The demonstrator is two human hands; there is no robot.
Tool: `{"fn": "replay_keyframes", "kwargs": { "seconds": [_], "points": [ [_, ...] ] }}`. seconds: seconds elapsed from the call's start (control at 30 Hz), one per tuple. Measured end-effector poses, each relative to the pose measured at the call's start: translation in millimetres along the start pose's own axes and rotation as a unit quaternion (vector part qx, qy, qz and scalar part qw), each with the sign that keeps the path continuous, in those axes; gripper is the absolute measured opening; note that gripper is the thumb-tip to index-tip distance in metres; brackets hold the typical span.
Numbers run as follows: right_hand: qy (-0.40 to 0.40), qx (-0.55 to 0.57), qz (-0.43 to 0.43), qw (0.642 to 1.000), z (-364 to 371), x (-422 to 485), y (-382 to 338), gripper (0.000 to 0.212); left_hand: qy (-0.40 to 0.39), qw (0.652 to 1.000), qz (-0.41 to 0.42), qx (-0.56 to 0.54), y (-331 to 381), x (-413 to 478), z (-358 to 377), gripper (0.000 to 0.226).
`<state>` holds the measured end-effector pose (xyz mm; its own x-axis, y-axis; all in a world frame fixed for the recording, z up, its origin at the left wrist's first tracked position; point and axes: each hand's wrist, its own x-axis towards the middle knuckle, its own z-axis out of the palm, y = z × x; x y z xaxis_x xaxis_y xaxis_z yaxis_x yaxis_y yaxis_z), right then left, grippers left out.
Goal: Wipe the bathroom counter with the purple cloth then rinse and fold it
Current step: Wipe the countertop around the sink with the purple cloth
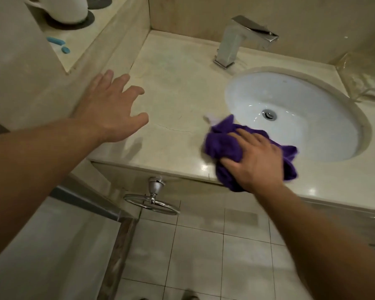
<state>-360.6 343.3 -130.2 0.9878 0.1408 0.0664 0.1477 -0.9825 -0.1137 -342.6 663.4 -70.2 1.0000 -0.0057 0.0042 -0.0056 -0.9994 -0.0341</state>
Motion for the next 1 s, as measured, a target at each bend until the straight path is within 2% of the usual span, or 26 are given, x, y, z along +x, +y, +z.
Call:
{"fn": "replay_keyframes", "kwargs": {
  "seconds": [0.1,0.27,0.4,0.53,0.7,0.83,1.0],
  "points": [
    [0.013,0.006,0.041,0.999,-4.3,-9.7,30.2,0.072,-0.023,0.999,-0.01,-0.028,0.8,-8.9,1.2,0.078],
    [-0.002,0.003,0.055,0.998,-5.2,-6.8,0.5,0.077,-0.044,0.997,-0.02,-0.061,-2.3,-21.2,2.7,0.082],
    [-0.032,0.006,-0.02,0.999,2.1,4.3,-71.7,0.089,-0.036,0.995,-0.026,-0.087,-2.1,-23.7,1.3,0.079],
    [-0.072,0.027,-0.115,0.99,13.0,11.9,-157.4,0.079,-0.021,0.995,-0.026,-0.097,-2.8,-24.7,0.4,0.07],
    [-0.083,0.097,-0.164,0.978,16.9,5.6,-233.5,0.078,-0.051,0.993,-0.021,-0.108,-4.4,-27.4,2.8,0.061],
    [-0.058,0.103,-0.188,0.975,16.7,10.8,-241.3,0.077,-0.051,0.992,-0.02,-0.111,-9.9,-26.4,0.8,0.059],
    [-0.063,0.063,-0.214,0.973,21.2,17.5,-201.1,0.077,-0.059,0.991,-0.018,-0.116,-10.8,-31.4,0.1,0.058]
  ]
}}
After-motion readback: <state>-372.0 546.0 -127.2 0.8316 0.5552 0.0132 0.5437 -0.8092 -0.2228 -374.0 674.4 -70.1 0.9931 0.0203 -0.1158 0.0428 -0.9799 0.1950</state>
